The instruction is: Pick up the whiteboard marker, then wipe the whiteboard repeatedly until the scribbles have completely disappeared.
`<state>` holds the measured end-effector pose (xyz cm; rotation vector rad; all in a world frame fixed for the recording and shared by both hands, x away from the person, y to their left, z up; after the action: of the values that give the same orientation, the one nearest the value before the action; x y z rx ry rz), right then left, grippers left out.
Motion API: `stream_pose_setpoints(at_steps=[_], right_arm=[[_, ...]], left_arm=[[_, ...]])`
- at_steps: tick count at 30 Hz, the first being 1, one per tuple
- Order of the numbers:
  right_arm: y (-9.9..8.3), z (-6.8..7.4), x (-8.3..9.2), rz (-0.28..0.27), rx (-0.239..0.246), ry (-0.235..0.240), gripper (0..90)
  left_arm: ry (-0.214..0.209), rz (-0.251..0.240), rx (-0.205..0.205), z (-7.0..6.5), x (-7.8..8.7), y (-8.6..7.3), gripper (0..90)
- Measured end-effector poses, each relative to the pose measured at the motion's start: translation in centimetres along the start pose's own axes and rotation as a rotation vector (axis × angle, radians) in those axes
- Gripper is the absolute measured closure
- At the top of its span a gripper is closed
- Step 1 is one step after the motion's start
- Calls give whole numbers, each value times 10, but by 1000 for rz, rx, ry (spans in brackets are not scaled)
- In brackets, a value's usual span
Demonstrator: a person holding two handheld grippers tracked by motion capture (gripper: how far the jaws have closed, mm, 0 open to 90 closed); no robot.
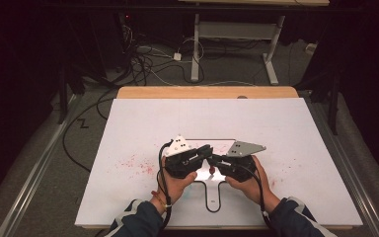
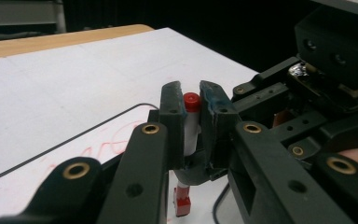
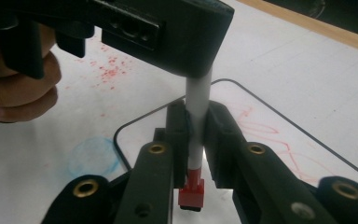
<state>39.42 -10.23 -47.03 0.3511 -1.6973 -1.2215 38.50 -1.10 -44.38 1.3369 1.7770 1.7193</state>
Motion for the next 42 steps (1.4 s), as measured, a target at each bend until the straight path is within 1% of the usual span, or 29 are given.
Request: stream_pose_setpoints(at_steps=[3,5,6,8,9,10,11,13,15,16,17,19,20,21,23,24,25,26,27,28,29,30,32,33,34,37,39,41,42], right_arm=[[1,0,-4,-7,8,-6,807],[2,-2,-7,-16,19,-6,811],[2,-2,-7,-16,19,-6,811],[6,-2,-12,-16,25,-19,816],[8,-3,-13,-20,35,-19,816],[9,-4,-15,-21,34,-17,816],[10,-6,-17,-19,38,-17,816],[11,-11,-20,-18,39,-22,817],[12,-16,-22,-20,33,-16,817],[13,-19,-23,-21,29,-20,817],[14,-21,-23,-29,24,-6,817],[17,-26,-23,-35,21,-15,817],[18,-27,-23,-38,31,-11,817],[19,-28,-24,-40,30,-18,817],[22,-31,-26,-43,25,-7,816],[23,-33,-27,-45,34,-13,817],[25,-34,-28,-45,34,-15,817],[28,-35,-29,-54,35,-6,816],[30,-36,-29,-61,32,-3,817],[32,-37,-30,-64,32,-6,817],[34,-37,-31,-71,32,3,816],[36,-38,-32,-74,34,4,816],[38,-40,-35,-78,34,4,816],[39,-41,-36,-81,37,8,817],[40,-42,-38,-77,40,1,816],[42,-47,-43,-76,36,-4,817],[45,-50,-46,-83,20,5,817],[47,-52,-50,-73,25,-8,816],[48,-52,-52,-72,25,2,817]], left_arm=[[9,0,-2,2,0,1,783],[35,-3,-17,4,1,1,782],[35,-3,-17,4,1,1,782],[62,-15,-41,7,2,3,778],[58,-21,-40,9,4,4,768],[58,-21,-40,9,4,4,705],[80,-17,-59,13,9,6,602],[86,-32,-79,16,19,7,588],[156,-6,-141,23,31,5,456],[156,-6,-141,23,31,5,384],[206,18,-183,30,44,-1,323],[253,36,-225,37,58,-10,263],[253,36,-225,37,58,-10,243],[273,48,-244,42,66,-15,227],[312,79,-267,52,79,-30,213],[337,107,-267,60,92,-46,211],[337,107,-267,60,92,-46,207],[397,149,-297,70,103,-64,208],[403,162,-286,74,107,-73,214],[403,162,-286,74,107,-73,220],[426,216,-276,81,114,-90,218],[433,241,-259,82,116,-97,218],[428,247,-234,84,121,-104,215],[431,249,-224,84,122,-106,214],[438,259,-224,85,123,-108,215],[439,252,-229,84,124,-108,214],[436,253,-221,85,123,-108,214],[433,256,-219,85,121,-109,215],[434,263,-226,85,121,-109,214]])
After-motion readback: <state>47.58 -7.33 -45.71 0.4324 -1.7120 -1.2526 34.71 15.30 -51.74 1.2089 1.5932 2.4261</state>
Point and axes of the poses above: each handheld gripper's, and its own axes: x roughly backward along the jaws, y roughly out of its top, z roughly to its left, the point moved 8 cm from there along -x, roughly forward along the jaws, and after that the axes turned 2 degrees about z, right-handed, at the moved point
